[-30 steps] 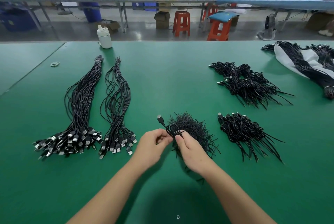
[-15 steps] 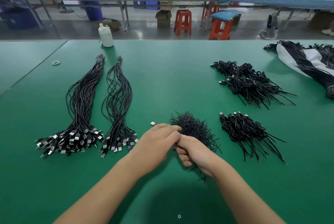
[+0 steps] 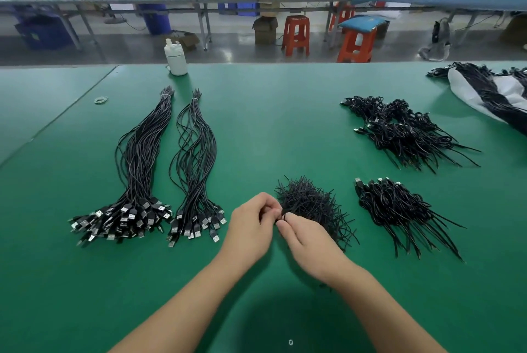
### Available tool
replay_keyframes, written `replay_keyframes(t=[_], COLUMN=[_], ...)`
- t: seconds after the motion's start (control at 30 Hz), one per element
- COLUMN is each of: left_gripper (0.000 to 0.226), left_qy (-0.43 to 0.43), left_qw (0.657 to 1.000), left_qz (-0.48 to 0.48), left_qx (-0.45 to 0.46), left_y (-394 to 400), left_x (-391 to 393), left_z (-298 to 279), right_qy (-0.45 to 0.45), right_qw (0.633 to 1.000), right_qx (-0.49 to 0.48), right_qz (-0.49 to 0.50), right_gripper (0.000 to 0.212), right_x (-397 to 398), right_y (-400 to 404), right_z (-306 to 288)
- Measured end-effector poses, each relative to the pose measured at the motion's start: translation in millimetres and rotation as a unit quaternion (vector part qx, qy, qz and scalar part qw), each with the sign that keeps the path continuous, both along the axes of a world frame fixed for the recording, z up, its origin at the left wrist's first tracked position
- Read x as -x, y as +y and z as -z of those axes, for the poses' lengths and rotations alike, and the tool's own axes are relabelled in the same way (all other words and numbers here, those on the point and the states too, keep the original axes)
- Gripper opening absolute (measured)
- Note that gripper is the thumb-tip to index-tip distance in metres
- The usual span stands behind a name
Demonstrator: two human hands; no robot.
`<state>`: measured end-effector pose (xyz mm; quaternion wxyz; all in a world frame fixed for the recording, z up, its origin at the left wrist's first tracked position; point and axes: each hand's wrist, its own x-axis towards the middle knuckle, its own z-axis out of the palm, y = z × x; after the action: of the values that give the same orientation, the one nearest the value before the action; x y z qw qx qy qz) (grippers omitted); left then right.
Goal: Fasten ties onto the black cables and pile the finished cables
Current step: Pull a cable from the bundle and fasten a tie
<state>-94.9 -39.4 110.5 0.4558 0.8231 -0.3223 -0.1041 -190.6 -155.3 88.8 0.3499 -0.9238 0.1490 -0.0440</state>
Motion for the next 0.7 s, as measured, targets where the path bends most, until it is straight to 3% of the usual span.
replay_keyframes(t=[0.17, 0.37, 0.57, 0.7], left_gripper=[0.023, 0.011, 0.034, 0.016], left_qy=[0.031, 0.054, -0.048, -0.012], left_qw=[0.999, 0.995, 0.985, 0.98], left_qz=[-0.016, -0.019, 0.024, 0.081], left_qx=[-0.036, -0.086, -0.166, -0.183], left_y=[0, 1, 2, 4], left_x=[-1, -12, -10, -12], left_z=[4, 3, -1, -8], right_qy=[0.018, 0.054, 0.035, 0.047], right_qw=[0.987, 0.977, 0.965, 0.95], right_qx=[0.158, 0.204, 0.257, 0.307], right_qz=[-0.019, -0.028, -0.035, -0.046], right_gripper=[0.025, 0.031, 0.033, 0.037], right_x=[2, 1, 0, 2], right_y=[5, 10, 7, 7], right_z=[-1, 2, 8, 9])
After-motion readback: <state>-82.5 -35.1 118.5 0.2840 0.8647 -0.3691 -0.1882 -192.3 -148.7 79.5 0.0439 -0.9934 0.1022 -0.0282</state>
